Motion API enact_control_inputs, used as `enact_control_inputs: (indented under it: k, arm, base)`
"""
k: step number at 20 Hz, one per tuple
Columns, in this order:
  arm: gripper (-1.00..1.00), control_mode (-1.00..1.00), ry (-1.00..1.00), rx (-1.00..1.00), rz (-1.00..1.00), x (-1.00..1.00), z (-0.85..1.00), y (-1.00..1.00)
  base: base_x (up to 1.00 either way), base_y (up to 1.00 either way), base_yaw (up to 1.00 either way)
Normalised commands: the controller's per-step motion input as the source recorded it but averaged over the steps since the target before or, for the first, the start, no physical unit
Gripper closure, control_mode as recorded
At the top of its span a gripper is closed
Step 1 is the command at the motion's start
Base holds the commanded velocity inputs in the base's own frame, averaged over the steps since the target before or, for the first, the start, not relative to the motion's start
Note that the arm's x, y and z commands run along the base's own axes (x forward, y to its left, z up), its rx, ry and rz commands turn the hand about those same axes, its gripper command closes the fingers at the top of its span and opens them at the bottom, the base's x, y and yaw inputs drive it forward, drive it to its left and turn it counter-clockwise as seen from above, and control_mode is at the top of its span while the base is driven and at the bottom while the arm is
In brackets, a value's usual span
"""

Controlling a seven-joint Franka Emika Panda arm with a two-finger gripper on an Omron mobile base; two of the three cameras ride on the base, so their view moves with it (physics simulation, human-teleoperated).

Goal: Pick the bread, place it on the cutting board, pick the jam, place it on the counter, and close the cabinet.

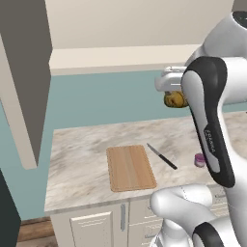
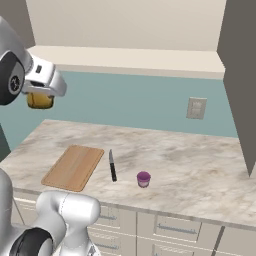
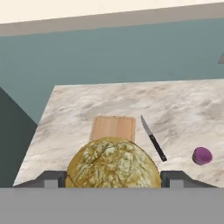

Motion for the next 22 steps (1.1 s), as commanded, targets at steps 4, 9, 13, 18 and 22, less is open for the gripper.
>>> enact_control_inputs:
  k: [4,9,13,18,22]
  arm:
    - [1.0,-1.0,0.13,0.0,0.0,-0.3,-0.38,0.0]
    - [1.0,-1.0,0.04,0.0,0.0,-0.16,-0.51,0.0]
    - [1.0,-1.0,0.0,0.0,0.0,-0.04,-0.61,0.0]
    - [1.0,-1.0,0.0,0.0,0.0,0.0,-0.68,0.0]
    - [1.0,-1.0,0.0,0.0,0.0,0.01,-0.64,0.0]
  base:
    - [0.0,0.0,0.0]
    - [0.0,0.0,0.0]
    - [0.0,0.0,0.0]
    - [0.0,0.0,0.0]
    - [0.0,0.0,0.0]
